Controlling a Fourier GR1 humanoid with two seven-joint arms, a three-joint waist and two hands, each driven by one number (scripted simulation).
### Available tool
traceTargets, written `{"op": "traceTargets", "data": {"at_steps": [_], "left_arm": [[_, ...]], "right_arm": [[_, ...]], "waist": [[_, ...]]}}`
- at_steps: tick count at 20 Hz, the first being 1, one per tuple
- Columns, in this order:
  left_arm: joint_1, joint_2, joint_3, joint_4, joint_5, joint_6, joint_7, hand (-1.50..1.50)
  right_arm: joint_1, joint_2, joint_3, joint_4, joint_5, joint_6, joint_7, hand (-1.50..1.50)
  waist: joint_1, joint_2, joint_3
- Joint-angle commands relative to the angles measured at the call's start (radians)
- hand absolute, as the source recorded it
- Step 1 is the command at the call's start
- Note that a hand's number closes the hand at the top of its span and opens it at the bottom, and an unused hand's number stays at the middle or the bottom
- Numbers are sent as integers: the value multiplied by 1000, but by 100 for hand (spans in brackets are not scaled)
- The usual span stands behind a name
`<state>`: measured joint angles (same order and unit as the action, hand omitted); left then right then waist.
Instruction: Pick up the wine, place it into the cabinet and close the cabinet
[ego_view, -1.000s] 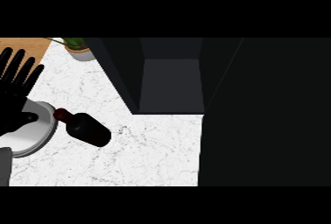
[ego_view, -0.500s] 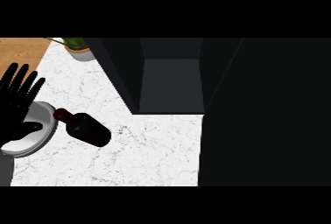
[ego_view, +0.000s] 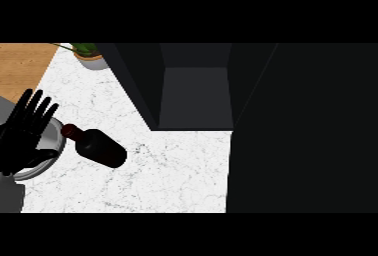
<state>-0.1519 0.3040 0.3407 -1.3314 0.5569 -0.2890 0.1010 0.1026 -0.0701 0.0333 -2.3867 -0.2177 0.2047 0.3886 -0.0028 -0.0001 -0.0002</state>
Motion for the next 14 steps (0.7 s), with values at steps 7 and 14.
{"op": "traceTargets", "data": {"at_steps": [7, 14], "left_arm": [[33, -18, -18, 219, -98, -119, -202, -150], [-87, -25, -37, 380, -143, -109, -257, -150]], "right_arm": [[26, -36, -95, -23, -87, 46, -3, -150], [-35, -21, -47, -41, -55, 14, 75, -150]], "waist": [[-2, 0, 0], [-3, 1, 0]]}}
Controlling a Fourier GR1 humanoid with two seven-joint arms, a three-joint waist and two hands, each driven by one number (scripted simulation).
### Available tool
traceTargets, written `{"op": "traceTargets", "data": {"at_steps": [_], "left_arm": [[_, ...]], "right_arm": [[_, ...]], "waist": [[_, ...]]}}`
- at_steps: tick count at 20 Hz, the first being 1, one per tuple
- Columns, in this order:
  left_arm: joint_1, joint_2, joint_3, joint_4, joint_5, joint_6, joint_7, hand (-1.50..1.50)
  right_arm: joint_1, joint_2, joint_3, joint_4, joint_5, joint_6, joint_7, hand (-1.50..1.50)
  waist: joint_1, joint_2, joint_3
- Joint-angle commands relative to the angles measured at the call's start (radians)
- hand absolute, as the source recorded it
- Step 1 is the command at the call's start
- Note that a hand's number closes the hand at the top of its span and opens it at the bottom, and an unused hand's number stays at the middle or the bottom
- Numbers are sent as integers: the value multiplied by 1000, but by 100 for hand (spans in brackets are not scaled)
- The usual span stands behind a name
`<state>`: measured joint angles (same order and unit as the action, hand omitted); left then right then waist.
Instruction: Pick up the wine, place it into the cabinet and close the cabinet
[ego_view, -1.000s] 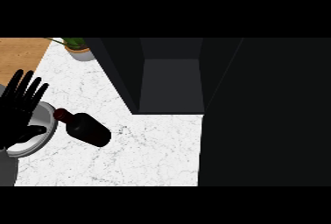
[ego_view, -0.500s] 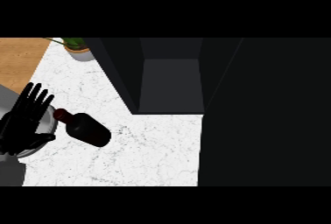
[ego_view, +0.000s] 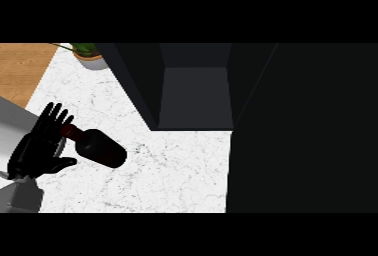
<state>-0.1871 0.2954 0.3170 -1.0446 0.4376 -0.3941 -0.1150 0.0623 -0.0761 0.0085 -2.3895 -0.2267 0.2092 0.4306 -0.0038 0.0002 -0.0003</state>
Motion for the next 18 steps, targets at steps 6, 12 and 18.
{"op": "traceTargets", "data": {"at_steps": [6, 12, 18], "left_arm": [[-72, 0, -12, 191, -43, -39, -99, -150], [-91, 7, -19, 371, -89, -99, -218, -150], [-167, -33, -51, 536, -165, -81, -354, -150]], "right_arm": [[24, 33, 52, -101, 28, -38, 63, -150], [31, 15, 18, -110, -11, -18, 63, -150], [-5, 20, 22, -11, 42, 1, 9, -150]], "waist": [[-1, 0, 0], [-3, 0, 0], [-4, 2, -1]]}}
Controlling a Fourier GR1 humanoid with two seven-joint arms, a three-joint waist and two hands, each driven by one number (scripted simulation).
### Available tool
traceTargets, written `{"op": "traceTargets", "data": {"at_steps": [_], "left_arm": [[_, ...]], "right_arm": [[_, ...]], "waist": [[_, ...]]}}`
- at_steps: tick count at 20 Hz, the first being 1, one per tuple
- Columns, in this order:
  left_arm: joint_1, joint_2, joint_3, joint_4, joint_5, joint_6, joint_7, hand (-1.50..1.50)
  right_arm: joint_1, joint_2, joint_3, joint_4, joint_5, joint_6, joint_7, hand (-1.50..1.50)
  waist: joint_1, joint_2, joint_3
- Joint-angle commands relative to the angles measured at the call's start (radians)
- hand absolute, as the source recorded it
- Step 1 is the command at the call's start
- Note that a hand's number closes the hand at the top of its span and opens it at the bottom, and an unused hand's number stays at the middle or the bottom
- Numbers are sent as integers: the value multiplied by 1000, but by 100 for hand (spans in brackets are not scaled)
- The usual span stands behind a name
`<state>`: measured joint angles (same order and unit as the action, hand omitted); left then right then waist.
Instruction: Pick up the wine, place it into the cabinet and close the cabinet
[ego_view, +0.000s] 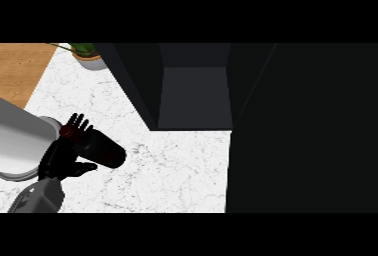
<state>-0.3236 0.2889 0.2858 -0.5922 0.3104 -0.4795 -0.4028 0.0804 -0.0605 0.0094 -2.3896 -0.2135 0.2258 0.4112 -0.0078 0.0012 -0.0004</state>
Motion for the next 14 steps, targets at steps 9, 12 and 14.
{"op": "traceTargets", "data": {"at_steps": [9, 12, 14], "left_arm": [[-101, -32, 1, 284, -54, -23, -190, -150], [-111, -24, 27, 279, -9, -63, -142, -150], [-117, -29, 34, 354, -22, -106, -220, -150]], "right_arm": [[-3, -19, -60, 36, -45, 45, -39, -150], [14, 20, 36, -73, 27, -21, 57, -150], [51, 17, 9, -45, 15, 6, -5, -150]], "waist": [[-3, 1, 0], [0, 0, 0], [-10, 3, -1]]}}
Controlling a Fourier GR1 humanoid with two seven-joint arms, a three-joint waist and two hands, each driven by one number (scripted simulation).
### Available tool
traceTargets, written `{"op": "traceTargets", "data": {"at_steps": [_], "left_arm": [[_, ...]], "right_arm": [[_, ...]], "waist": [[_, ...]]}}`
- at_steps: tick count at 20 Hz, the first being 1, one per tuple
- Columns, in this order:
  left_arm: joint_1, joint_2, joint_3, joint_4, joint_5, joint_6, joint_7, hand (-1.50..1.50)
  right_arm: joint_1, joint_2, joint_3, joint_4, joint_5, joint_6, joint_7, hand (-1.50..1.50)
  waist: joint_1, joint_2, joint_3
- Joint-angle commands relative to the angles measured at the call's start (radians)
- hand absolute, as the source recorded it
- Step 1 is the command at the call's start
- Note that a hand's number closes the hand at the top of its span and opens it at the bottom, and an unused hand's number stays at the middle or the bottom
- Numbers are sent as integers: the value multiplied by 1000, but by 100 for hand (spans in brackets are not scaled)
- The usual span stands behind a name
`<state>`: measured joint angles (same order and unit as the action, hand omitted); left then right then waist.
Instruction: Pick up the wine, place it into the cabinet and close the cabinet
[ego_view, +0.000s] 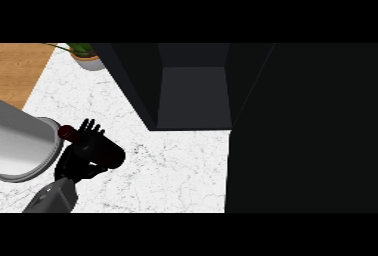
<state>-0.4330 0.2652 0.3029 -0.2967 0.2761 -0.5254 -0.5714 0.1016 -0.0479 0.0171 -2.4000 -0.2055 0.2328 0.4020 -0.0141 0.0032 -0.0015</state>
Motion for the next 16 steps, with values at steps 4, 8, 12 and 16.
{"op": "traceTargets", "data": {"at_steps": [4, 8, 12, 16], "left_arm": [[-42, 12, 25, 78, 21, -70, -37, -150], [-40, -17, 15, 97, 6, -65, -65, -150], [-37, -25, 8, 102, -5, -79, -86, 150], [19, -14, -14, 110, -29, -129, -112, 150]], "right_arm": [[-54, 0, -11, 45, 20, 1, -24, -150], [-115, -13, -17, -2, 4, -54, 98, -150], [-72, -11, -24, 1, -12, -19, 41, -150], [-82, -36, -80, 56, -23, 12, -10, -150]], "waist": [[0, 2, 0], [-2, 3, -1], [-5, 3, -1], [-2, 4, -1]]}}
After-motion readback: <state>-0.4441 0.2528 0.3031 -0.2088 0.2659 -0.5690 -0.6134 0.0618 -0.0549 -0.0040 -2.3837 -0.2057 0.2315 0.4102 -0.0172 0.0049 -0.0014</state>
